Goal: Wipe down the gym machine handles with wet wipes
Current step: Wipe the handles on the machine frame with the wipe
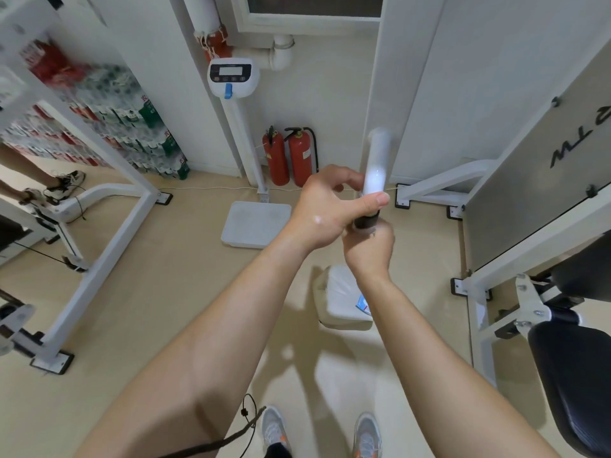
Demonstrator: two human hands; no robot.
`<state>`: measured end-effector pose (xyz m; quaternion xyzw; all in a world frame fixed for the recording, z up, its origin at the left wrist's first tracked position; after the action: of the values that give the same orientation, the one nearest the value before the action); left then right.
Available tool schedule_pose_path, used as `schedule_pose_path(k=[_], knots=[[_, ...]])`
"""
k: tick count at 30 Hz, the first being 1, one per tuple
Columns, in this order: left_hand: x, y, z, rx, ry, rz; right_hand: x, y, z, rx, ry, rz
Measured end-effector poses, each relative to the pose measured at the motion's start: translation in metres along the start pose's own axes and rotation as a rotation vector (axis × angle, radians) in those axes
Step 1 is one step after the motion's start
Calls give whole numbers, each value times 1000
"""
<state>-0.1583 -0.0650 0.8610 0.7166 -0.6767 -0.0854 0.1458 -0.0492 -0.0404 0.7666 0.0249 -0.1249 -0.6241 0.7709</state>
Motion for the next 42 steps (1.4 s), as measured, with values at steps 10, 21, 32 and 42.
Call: schedule_pose_path(k=[10,21,32,42], knots=[[-1,1,5,-24,-7,64,-15,-8,-13,87,-13,643],[-5,8,4,-12,-46,32,0,-4,35,-61,51,117],[-4,9,12,10,-11,55,-12,-19,-67,89,-173,329],[-5,-1,8,48,-2,77,-9,-2,7,-70,138,165]])
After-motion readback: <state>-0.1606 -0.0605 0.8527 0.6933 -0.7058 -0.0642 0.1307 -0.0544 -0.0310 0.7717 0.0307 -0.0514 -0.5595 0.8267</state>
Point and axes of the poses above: each hand's wrist, its own x-axis away from the middle knuckle, its own y-axis out of the back of the hand, z = x × y, the point moved 7 cm from there along -x, towards the middle knuckle, and after that the axes turned 13 degrees about z, right-handed, at the moved point
